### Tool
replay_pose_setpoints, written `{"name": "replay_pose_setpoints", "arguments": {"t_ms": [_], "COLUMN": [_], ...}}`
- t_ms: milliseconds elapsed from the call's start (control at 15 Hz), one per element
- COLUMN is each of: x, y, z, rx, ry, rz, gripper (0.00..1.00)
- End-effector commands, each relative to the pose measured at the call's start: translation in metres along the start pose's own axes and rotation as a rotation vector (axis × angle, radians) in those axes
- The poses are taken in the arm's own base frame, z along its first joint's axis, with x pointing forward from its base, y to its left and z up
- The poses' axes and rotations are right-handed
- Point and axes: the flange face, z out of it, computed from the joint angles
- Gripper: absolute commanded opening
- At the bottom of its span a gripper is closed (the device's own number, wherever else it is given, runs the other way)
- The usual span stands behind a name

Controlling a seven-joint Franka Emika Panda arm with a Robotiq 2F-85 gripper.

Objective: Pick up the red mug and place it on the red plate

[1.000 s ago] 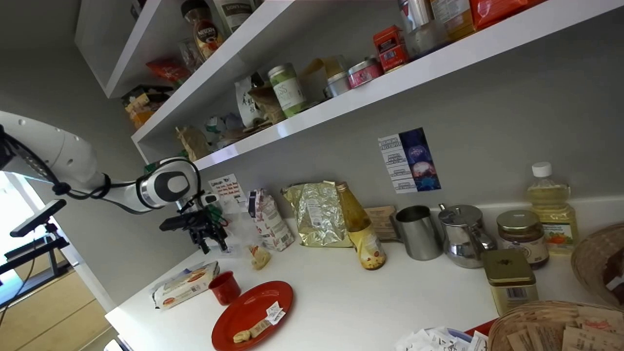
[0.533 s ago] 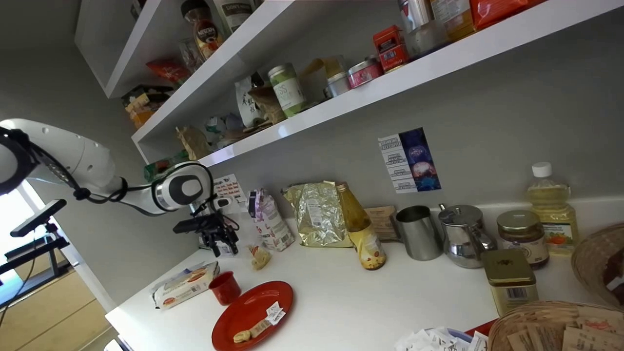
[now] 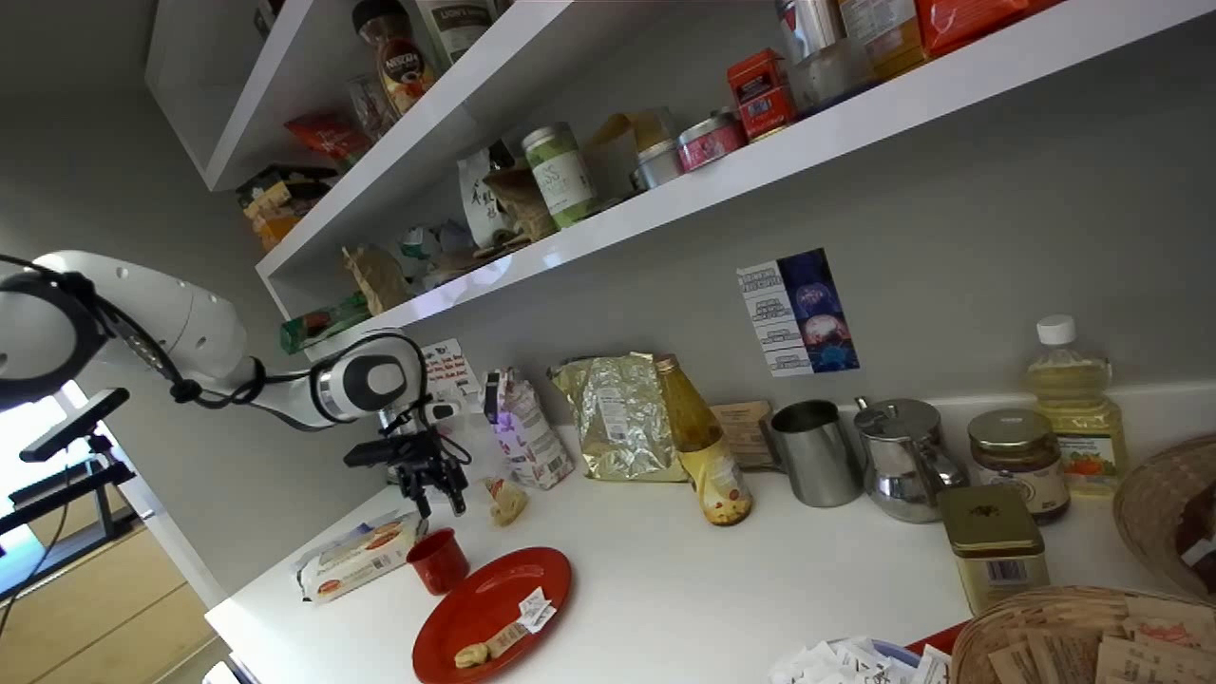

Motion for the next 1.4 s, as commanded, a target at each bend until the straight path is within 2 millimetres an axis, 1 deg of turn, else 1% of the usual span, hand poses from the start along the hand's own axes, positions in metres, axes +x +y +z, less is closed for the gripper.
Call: {"name": "replay_pose_setpoints", "arguments": {"t_ms": [0, 467, 933, 1267, 1333], "x": [0.008, 0.008, 0.011, 0.010, 0.010], "y": [-0.006, -0.009, -0.012, -0.012, -0.012], "z": [0.014, 0.039, 0.049, 0.062, 0.064], "rx": [0.009, 0.014, 0.021, 0.020, 0.020], "ry": [-0.047, -0.102, -0.125, -0.149, -0.145], "rz": [-0.015, -0.016, -0.022, -0.028, -0.033], "gripper": [1.00, 1.00, 1.00, 1.00, 0.75]}}
